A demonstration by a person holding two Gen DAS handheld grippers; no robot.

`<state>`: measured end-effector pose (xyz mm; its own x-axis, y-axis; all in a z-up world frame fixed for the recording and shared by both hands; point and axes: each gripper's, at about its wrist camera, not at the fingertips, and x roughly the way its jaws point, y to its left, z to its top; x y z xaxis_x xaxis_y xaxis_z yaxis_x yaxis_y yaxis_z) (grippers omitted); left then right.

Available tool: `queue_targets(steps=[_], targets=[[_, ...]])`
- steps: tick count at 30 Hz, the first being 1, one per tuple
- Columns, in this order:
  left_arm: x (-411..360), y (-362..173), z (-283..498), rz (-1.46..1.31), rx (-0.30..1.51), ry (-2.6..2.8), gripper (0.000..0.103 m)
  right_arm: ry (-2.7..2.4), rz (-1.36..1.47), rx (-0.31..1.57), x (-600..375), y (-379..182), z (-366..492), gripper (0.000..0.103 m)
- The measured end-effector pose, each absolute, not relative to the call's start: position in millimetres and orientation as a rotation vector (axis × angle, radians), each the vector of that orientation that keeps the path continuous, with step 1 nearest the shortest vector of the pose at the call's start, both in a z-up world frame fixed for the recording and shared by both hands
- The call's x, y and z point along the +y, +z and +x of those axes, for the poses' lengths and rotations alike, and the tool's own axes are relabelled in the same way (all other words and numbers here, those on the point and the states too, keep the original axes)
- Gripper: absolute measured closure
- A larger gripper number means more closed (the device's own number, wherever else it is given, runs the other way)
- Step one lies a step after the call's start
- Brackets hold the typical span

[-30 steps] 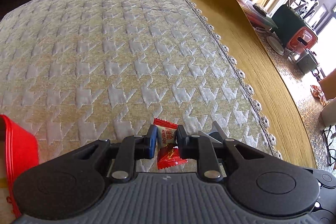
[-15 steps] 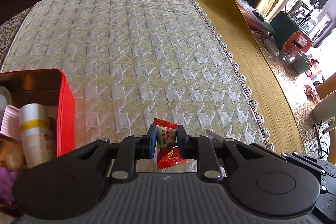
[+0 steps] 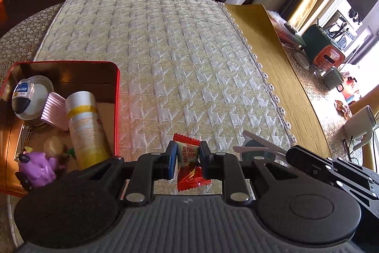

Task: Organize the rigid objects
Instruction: 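Carry the snack packet with the left tool while the right tool carries the sunglasses to the red box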

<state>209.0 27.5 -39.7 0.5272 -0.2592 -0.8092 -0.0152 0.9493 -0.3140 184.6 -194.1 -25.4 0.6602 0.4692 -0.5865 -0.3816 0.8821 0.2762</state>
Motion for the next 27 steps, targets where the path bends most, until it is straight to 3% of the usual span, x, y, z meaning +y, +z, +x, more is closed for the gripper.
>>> queue_targets(steps=[27], targets=[[163.6, -25.8, 161.3, -0.367, 0.953, 0.026, 0.083, 0.695, 0.037, 0.628, -60.9, 1.4, 175.5, 0.101]])
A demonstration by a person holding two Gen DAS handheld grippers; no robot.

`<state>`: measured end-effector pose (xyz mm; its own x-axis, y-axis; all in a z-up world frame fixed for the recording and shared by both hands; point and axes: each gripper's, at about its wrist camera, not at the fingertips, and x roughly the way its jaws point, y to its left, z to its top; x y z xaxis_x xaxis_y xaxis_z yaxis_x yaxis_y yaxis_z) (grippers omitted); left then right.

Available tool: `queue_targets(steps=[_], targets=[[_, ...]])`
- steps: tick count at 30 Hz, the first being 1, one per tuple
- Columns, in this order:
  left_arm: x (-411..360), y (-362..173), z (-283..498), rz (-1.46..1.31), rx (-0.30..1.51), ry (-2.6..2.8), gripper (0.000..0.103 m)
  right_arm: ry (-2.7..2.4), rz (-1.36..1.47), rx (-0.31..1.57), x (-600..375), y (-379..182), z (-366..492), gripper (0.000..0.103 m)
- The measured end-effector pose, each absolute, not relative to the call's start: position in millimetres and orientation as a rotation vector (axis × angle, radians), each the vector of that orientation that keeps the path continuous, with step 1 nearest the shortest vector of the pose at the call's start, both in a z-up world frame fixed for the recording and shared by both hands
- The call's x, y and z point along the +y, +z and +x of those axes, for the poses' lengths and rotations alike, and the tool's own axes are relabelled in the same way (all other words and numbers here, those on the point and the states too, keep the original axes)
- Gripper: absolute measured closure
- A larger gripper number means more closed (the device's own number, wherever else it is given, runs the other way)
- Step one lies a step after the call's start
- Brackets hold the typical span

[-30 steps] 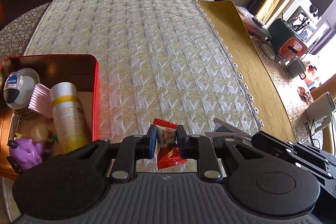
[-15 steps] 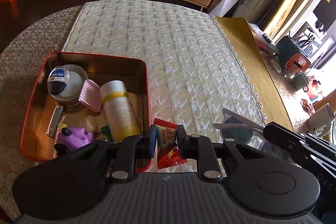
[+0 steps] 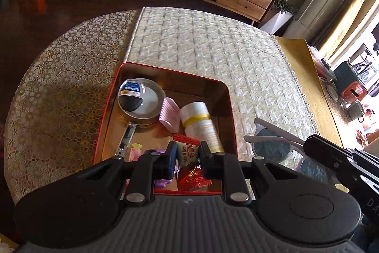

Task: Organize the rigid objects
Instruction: 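Carry the snack packet with the left tool while the right tool carries the sunglasses to the red box, then release the snack packet into the red box with the left tool while the right tool releases the sunglasses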

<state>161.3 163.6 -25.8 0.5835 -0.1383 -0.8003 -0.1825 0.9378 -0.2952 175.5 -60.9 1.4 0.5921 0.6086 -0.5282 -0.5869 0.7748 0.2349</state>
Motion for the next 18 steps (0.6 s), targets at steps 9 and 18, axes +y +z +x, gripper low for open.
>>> queue_targets(steps=[9, 18], targets=[[200.5, -36.7, 165.0, -0.364, 0.963, 0.085, 0.083, 0.733, 0.036, 0.628, -30.2, -8.1, 188.8, 0.101], [206.9, -56.6, 181.5, -0.274, 0.981, 0.121, 0.083, 0.749, -0.014, 0.661, -5.1, -30.2, 192.3, 0.101]])
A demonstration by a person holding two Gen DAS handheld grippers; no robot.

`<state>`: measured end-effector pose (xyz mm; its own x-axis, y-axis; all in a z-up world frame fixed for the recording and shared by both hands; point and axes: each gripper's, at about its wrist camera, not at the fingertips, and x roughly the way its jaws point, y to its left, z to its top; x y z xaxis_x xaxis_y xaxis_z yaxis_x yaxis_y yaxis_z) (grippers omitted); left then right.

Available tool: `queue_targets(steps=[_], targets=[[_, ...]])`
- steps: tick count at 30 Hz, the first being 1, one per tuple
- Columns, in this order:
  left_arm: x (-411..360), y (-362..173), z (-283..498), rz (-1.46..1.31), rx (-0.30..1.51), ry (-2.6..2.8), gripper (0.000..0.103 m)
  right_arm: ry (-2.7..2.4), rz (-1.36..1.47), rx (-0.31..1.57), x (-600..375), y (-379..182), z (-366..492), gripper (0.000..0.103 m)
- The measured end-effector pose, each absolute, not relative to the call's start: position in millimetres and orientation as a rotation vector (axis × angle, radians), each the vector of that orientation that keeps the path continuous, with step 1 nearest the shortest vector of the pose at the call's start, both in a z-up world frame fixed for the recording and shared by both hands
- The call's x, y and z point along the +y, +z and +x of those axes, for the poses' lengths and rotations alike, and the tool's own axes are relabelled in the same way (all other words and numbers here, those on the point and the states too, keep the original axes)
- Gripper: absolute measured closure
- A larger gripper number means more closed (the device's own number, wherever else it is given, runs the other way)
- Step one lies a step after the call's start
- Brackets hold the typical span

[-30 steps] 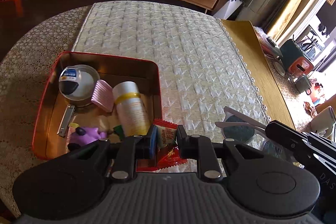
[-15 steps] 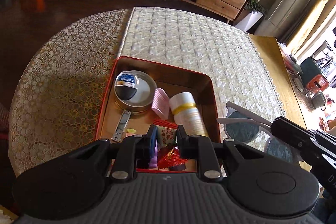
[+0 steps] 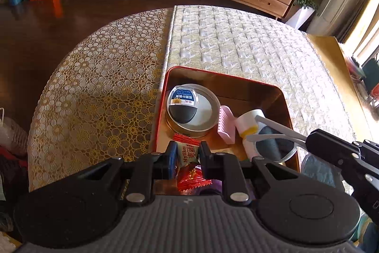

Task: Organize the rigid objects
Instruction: 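Release the snack packet into the red box with the left tool while the right tool releases the sunglasses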

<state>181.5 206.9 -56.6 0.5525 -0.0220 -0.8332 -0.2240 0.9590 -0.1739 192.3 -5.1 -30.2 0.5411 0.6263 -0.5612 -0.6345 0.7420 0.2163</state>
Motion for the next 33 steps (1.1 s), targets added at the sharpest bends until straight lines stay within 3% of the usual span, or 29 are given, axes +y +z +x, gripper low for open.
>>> queue_targets(steps=[16, 29, 33], targets=[[199.3, -81.7, 194.6, -0.219, 1.017, 0.124, 0.083, 0.772, -0.102, 0.707, 8.2, -54.0, 176.0, 0.1], [190.7, -89.7, 193.5, -0.219, 1.033, 0.121, 0.083, 0.775, -0.1, 0.748, 2.8, -51.4, 172.9, 0.081], [190.6, -87.9, 190.8, -0.223, 1.035, 0.126, 0.083, 0.772, -0.088, 0.745, -2.4, -48.1, 170.3, 0.068]])
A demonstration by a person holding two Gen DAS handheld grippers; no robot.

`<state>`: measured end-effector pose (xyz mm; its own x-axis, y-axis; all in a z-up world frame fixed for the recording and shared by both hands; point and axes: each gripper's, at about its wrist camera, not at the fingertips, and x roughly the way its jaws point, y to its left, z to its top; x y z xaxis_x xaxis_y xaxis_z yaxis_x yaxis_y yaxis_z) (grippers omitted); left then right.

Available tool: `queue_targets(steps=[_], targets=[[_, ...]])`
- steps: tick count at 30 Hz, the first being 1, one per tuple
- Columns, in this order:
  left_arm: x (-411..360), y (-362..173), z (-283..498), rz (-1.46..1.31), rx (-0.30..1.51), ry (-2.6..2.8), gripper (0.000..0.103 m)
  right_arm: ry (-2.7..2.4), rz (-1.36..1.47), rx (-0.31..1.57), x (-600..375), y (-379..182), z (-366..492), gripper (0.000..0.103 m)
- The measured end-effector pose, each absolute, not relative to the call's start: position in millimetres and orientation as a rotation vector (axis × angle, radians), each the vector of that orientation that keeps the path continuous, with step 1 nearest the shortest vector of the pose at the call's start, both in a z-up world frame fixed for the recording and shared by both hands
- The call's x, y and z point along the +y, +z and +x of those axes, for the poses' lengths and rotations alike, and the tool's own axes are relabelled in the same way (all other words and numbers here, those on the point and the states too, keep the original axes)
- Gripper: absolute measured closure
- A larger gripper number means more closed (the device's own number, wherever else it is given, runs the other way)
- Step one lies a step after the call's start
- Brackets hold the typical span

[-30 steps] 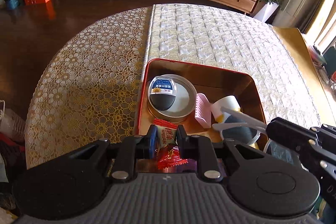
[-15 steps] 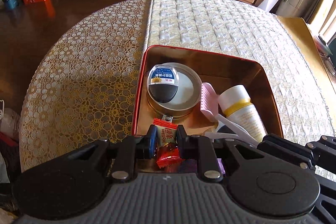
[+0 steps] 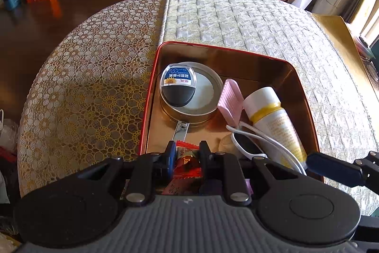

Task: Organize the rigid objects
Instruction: 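Release the snack packet into the red box with the left tool while the right tool releases the sunglasses, then withdraw both open tools from the red box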

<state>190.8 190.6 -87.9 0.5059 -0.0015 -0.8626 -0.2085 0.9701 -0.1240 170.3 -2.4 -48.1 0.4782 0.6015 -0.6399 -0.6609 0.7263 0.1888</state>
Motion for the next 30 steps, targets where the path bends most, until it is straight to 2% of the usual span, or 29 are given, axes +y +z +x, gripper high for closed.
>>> queue_targets(steps=[5, 9, 16, 20, 25, 28, 29, 30], targets=[[190.6, -82.7, 183.8, -0.229, 1.027, 0.13, 0.082, 0.76, -0.082, 0.743, -8.3, -44.6, 167.3, 0.067], [190.0, -78.3, 177.4, -0.226, 1.017, 0.133, 0.075, 0.756, -0.076, 0.736, -11.2, -40.6, 164.4, 0.063], [187.3, -67.6, 164.0, -0.223, 0.982, 0.126, 0.072, 0.75, -0.072, 0.727, -15.0, -33.6, 158.4, 0.059], [181.5, -59.5, 154.6, -0.206, 0.96, 0.12, 0.072, 0.752, -0.068, 0.714, -17.7, -29.6, 155.0, 0.051], [170.9, -44.8, 139.8, -0.177, 0.91, 0.119, 0.072, 0.75, -0.062, 0.696, -25.4, -25.0, 149.6, 0.047], [165.8, -37.0, 130.2, -0.171, 0.881, 0.114, 0.072, 0.741, -0.064, 0.672, -30.9, -21.4, 145.8, 0.038], [163.8, -34.5, 127.2, -0.168, 0.873, 0.111, 0.071, 0.743, -0.062, 0.667, -32.9, -20.4, 144.7, 0.038], [162.0, -32.3, 124.3, -0.167, 0.865, 0.109, 0.06, 0.743, -0.059, 0.665, -34.9, -19.5, 144.1, 0.036]])
